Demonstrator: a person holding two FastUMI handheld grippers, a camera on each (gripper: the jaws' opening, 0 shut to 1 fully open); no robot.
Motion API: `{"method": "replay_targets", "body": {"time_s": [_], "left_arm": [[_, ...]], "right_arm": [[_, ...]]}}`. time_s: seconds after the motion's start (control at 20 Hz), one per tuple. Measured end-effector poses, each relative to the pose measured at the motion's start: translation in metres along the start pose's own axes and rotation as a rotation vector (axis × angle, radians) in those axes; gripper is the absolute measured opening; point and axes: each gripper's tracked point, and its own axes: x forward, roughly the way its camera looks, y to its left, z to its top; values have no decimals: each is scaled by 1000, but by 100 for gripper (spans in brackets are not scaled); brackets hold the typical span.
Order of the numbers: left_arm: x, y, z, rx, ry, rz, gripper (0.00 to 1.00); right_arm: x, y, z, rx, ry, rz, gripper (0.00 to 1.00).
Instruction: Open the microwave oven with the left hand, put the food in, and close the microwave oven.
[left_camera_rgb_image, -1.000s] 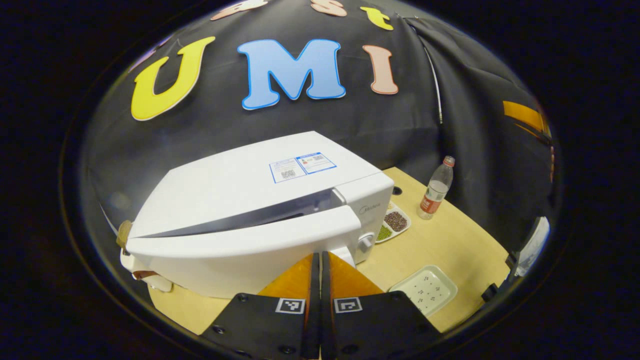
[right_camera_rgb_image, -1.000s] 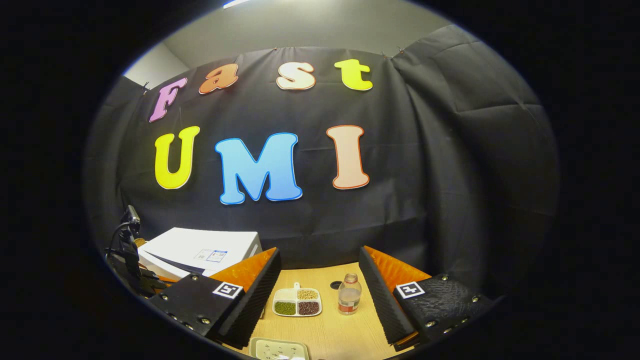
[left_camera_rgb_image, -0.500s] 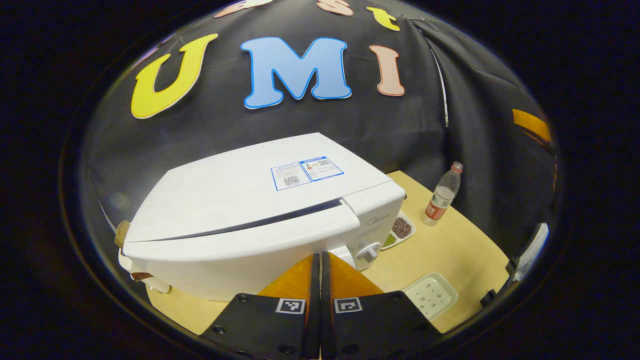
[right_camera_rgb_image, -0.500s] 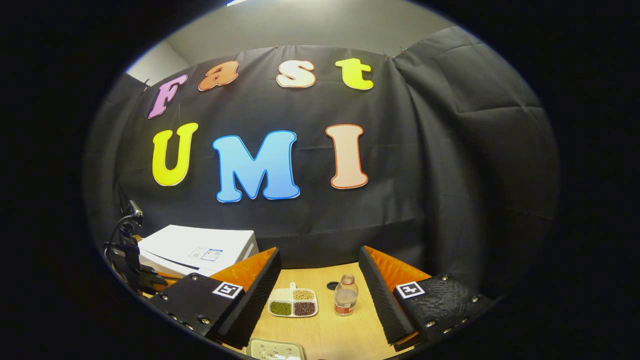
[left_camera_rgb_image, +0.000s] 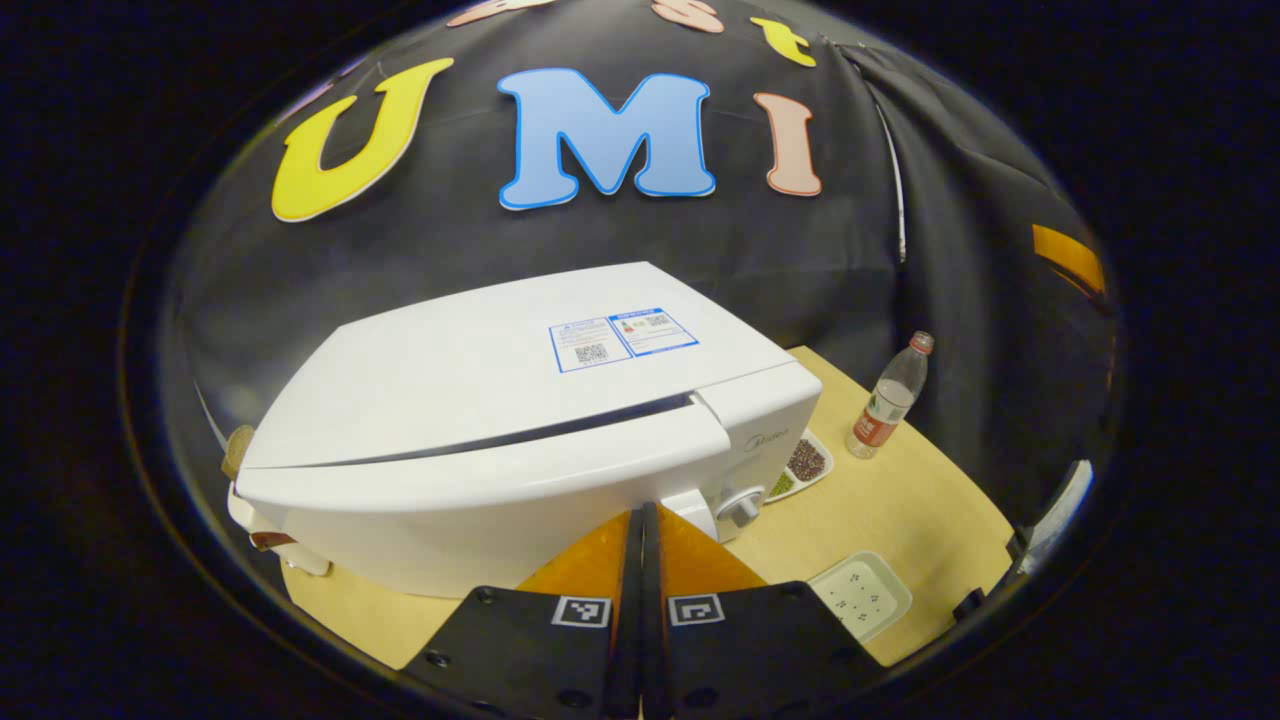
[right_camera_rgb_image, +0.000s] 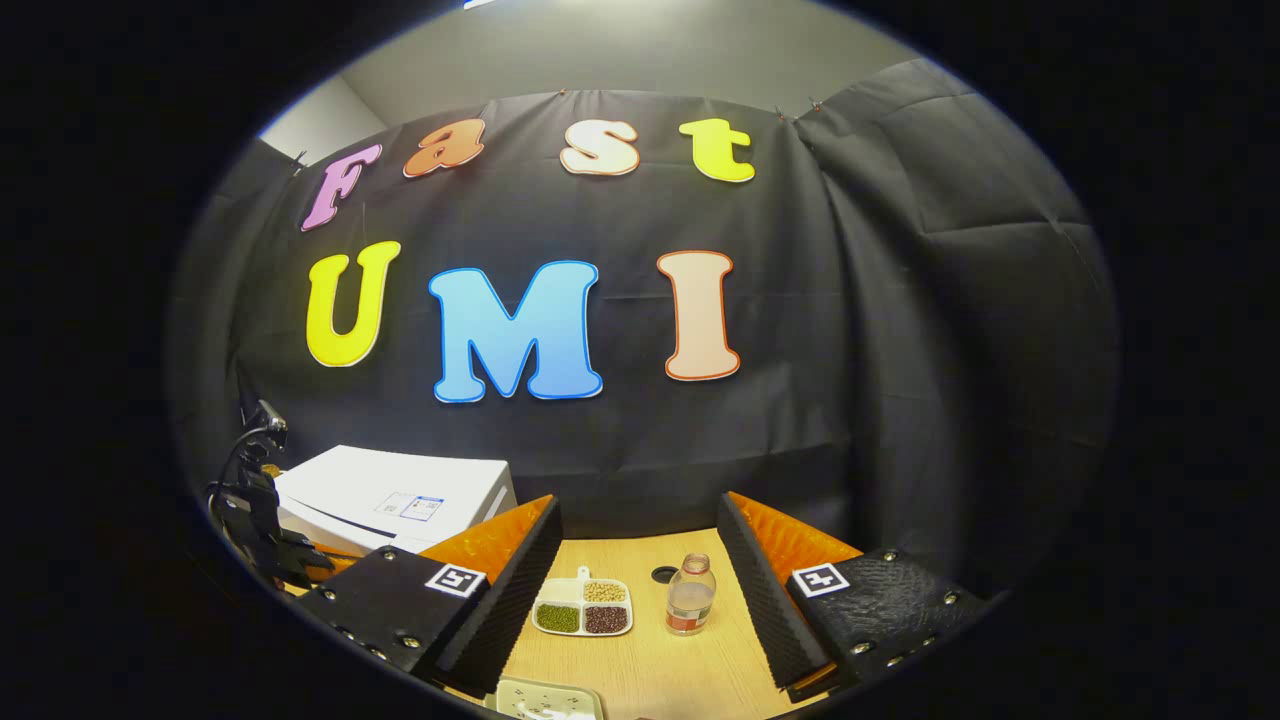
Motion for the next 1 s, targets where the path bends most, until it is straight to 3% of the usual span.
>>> {"method": "replay_targets", "body": {"time_s": [0.3,0.6,0.8,1.0], "left_arm": [[1,1,2,-1,-6,-1,7],[9,3,5,-77,-13,-23,7],[2,4,11,-64,-41,16,7],[-42,21,49,-49,-176,85,7]], "right_arm": [[0,10,-2,4,10,18,95],[-4,8,1,-20,3,26,95],[-5,14,-2,-12,17,41,95],[-15,31,6,-28,-5,72,95]]}}
